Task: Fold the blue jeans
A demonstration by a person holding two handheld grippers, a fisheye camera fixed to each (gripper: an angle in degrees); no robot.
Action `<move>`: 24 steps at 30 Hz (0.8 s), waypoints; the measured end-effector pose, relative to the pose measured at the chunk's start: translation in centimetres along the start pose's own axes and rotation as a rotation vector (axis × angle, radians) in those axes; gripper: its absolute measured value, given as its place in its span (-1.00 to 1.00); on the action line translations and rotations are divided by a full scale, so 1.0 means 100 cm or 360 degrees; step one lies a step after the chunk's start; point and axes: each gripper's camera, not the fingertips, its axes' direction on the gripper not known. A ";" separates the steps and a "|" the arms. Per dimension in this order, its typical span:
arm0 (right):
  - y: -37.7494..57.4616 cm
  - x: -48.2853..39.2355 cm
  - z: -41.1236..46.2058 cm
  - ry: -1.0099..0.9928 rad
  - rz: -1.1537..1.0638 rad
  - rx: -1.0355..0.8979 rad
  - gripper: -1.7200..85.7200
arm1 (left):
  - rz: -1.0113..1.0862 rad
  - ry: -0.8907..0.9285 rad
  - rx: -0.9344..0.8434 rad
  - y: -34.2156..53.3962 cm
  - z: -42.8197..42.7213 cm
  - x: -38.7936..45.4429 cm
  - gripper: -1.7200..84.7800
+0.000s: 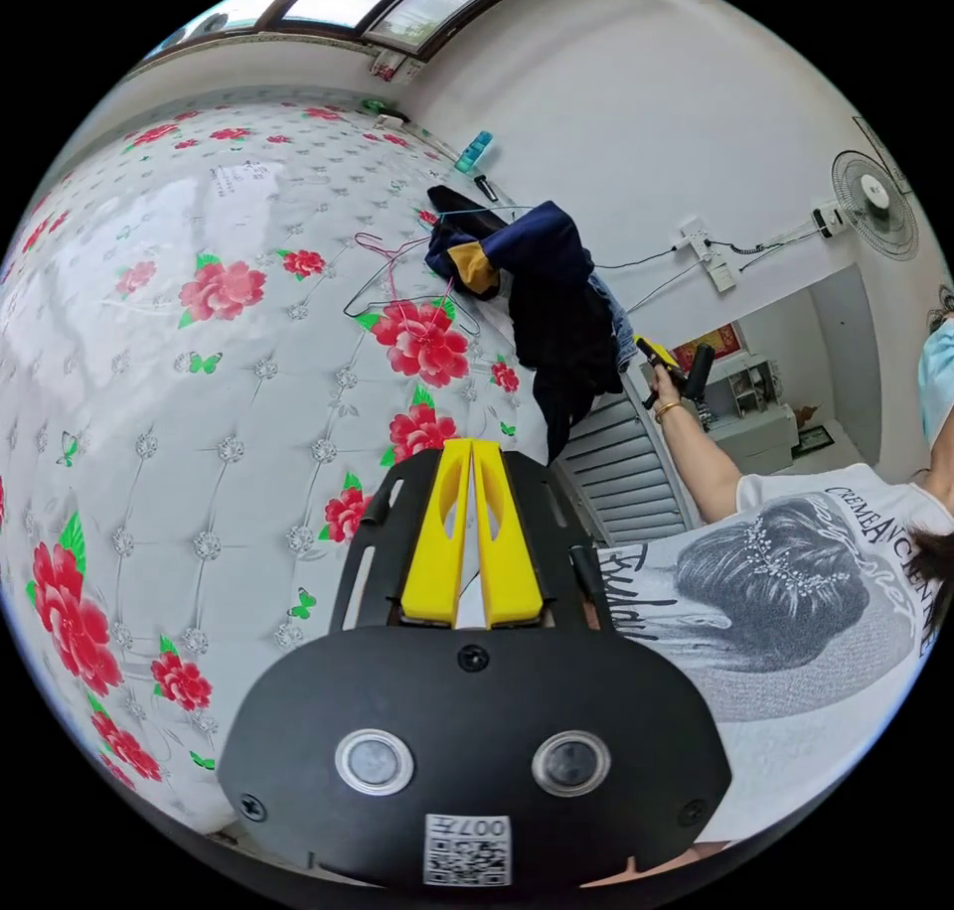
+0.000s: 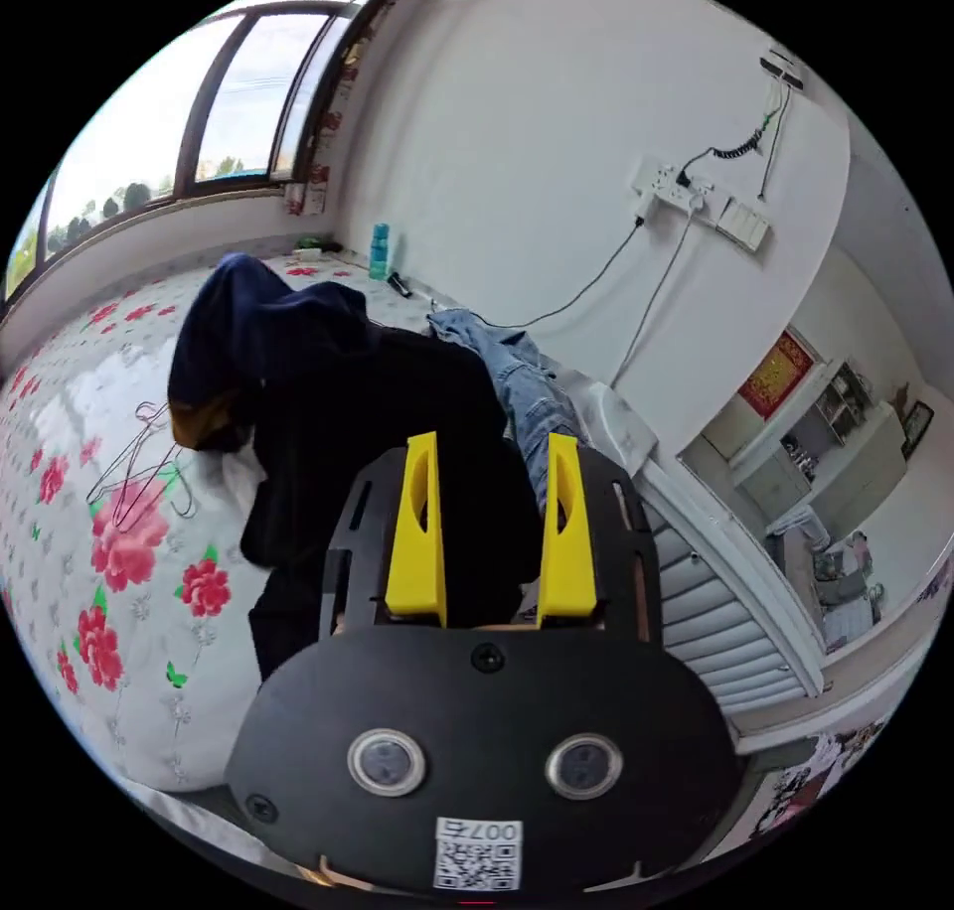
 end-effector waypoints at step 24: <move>-0.146 0.023 -0.333 -0.0554 0.0080 0.0547 -0.78 | -0.0035 -0.0114 0.0293 0.013 -0.009 -0.033 -0.98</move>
